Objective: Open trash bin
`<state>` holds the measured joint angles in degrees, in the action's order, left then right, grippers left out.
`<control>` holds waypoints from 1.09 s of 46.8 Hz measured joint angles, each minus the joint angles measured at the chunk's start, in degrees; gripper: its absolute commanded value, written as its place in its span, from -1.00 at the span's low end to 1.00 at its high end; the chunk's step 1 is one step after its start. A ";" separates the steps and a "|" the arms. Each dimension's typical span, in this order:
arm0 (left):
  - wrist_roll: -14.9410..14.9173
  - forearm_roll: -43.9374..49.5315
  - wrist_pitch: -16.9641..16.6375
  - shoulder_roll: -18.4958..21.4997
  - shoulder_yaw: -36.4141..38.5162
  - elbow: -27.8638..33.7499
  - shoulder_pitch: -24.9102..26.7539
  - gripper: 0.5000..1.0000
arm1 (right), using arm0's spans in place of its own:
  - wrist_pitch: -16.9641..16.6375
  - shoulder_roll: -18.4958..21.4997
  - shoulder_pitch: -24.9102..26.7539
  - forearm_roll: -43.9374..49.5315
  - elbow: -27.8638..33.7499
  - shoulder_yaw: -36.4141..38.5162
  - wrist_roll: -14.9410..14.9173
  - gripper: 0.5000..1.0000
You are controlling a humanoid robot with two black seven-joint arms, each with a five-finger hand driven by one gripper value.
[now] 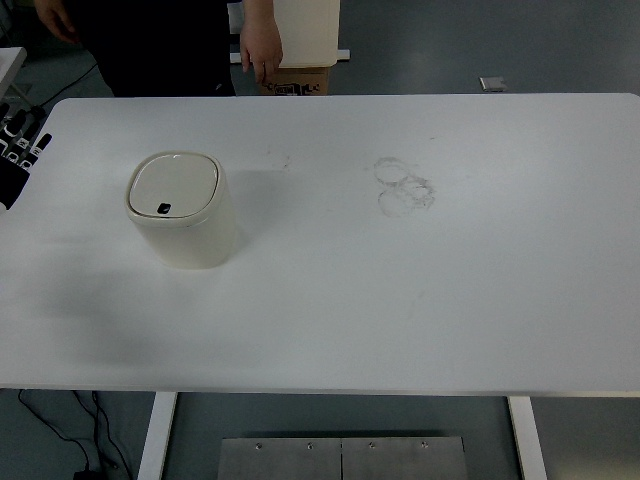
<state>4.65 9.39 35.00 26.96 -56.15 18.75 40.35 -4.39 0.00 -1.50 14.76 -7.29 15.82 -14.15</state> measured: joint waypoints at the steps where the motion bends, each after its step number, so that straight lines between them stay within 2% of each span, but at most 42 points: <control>1: 0.00 0.00 0.00 0.03 0.00 0.00 0.00 1.00 | 0.00 0.00 0.00 0.00 0.00 0.00 0.00 0.97; 51: 0.00 -0.08 0.00 -0.22 0.26 -0.03 -1.48 1.00 | 0.00 0.00 0.00 0.00 0.00 0.02 0.00 0.97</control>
<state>4.65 9.31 35.00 26.74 -55.89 18.72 38.87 -4.40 0.00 -1.49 14.77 -7.30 15.84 -14.15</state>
